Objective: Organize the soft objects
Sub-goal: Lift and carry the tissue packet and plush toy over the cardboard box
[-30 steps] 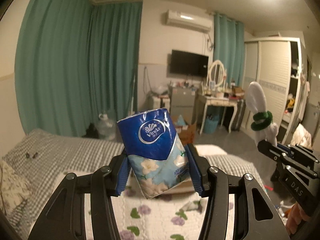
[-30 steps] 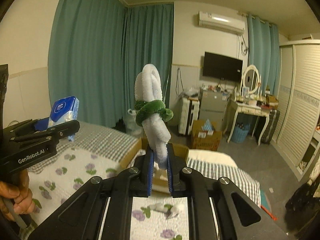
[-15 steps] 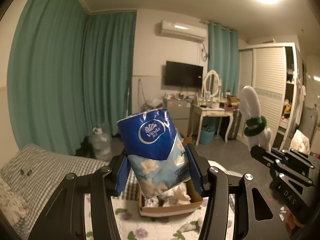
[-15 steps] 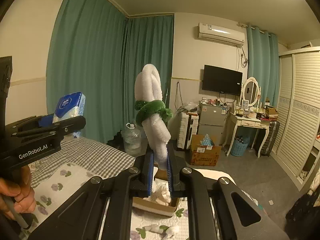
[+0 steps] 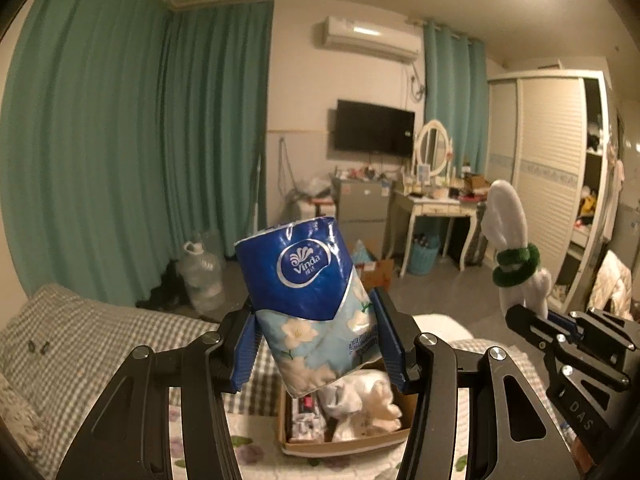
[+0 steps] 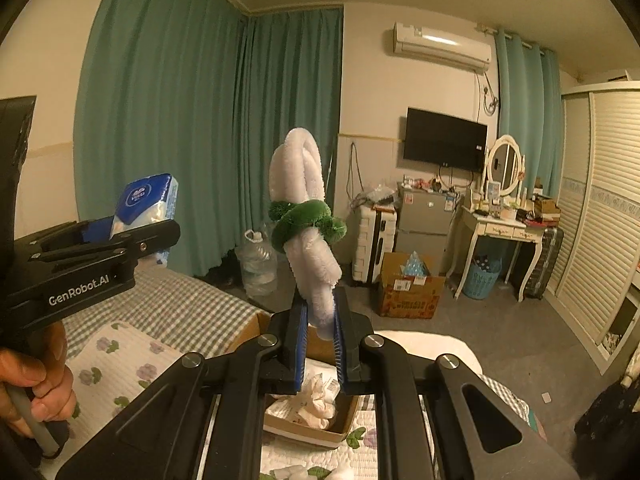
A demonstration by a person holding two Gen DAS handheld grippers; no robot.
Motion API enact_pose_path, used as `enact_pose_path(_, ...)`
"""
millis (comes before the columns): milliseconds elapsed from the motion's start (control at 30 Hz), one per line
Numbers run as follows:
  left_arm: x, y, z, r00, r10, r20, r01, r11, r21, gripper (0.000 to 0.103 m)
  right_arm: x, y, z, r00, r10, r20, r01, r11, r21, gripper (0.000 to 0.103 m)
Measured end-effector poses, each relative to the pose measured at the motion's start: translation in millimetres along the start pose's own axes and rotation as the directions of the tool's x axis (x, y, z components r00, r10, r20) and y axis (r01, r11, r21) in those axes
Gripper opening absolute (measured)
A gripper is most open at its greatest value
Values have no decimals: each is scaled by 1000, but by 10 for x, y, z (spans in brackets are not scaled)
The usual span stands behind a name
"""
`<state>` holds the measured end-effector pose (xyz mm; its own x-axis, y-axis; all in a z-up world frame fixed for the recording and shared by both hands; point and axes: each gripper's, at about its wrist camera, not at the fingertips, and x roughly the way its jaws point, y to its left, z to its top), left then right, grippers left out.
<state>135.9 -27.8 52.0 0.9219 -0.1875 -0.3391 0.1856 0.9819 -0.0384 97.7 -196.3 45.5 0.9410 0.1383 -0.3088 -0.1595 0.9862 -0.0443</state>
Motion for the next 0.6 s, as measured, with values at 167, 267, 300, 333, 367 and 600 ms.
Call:
enact_pose_path(167,354,0,-134,998,2,-58,-2,1000,2,51,440,-75,-123,998,1,-58,0,1000,10,11)
enact_pose_path(267,579,-2,-221,995,2,-97,-1,1000,2,51,688,-107,-217,995,6,-97,-4,1000,22,11)
enact_pose_path(300,647,-1,-222,994,1,-108,-1,1000,2,51,780,-117,-261,994,9,-112,-6,1000,26,11)
enact_pose_path(333,722,0,-256,992,0,-124,1,1000,2,51,836,-137,-292,992,10,-122,-6,1000,28,11)
enact_pose_path(367,821,1,-311,989,-2,-147,2,1000,2,51,934,-144,-340,990,10,-141,-6,1000,30,11)
enact_pose_path(600,1310,-59,-670,962,16,-272,-3,999,47,51,1518,-214,-703,963,41,-265,-25,998,64,11)
